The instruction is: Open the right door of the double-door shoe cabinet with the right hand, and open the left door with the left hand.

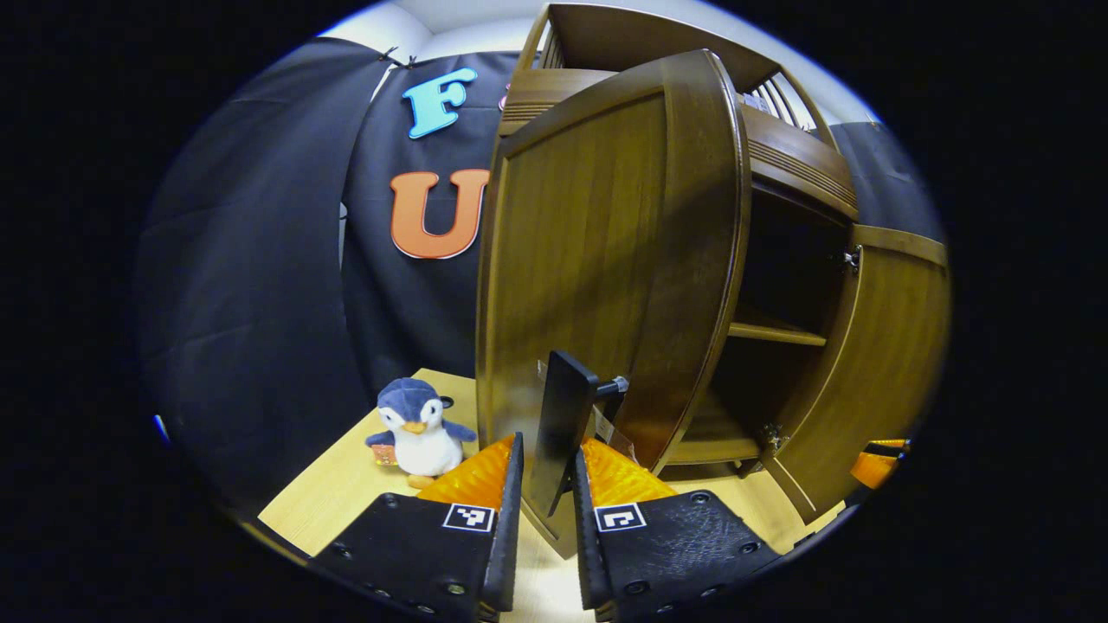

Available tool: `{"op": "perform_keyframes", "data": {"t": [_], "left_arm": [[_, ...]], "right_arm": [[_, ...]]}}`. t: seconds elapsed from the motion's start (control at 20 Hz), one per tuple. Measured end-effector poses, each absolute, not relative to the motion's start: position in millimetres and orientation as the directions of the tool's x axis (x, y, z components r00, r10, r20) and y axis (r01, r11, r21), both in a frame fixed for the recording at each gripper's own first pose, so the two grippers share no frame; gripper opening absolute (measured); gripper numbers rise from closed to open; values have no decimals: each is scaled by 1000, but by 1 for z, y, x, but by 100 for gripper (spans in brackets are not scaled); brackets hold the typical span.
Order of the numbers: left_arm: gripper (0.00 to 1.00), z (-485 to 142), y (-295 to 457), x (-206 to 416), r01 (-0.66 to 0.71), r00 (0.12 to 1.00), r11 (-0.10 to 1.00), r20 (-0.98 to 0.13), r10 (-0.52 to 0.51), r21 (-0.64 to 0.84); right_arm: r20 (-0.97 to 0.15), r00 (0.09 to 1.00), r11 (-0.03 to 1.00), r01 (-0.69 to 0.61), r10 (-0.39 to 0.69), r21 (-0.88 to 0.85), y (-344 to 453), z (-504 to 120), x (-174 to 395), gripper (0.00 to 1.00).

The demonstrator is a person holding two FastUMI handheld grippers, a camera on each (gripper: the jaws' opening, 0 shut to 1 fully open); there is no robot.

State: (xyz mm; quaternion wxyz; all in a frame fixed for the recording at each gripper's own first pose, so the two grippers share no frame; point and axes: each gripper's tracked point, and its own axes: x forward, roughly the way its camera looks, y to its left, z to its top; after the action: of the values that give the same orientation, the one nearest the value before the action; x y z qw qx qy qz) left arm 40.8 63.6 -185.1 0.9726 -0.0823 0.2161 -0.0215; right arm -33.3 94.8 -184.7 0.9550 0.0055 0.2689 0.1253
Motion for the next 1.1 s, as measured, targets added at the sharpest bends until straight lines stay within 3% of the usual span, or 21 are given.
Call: {"op": "perform_keyframes", "data": {"t": [0.4, 0.5, 0.95, 1.1], "left_arm": [[28, -177, 118, 15, -73, 924, 983, -383, 4, -166], [0, -186, 140, 29, -88, 921, 984, -389, 23, -152], [7, -189, 181, 15, -62, 927, 977, -376, -20, -204], [0, -194, 210, 9, -111, 924, 975, -381, 29, -195]], "right_arm": [[-519, 816, 964, -257, 254, 66, 114, -183, -33, 38], [-518, 814, 961, -268, 262, 65, 123, -181, -31, 39], [-512, 807, 945, -326, 296, 32, 164, -177, -34, 39], [-509, 804, 939, -344, 307, 24, 179, -177, -36, 39]]}}
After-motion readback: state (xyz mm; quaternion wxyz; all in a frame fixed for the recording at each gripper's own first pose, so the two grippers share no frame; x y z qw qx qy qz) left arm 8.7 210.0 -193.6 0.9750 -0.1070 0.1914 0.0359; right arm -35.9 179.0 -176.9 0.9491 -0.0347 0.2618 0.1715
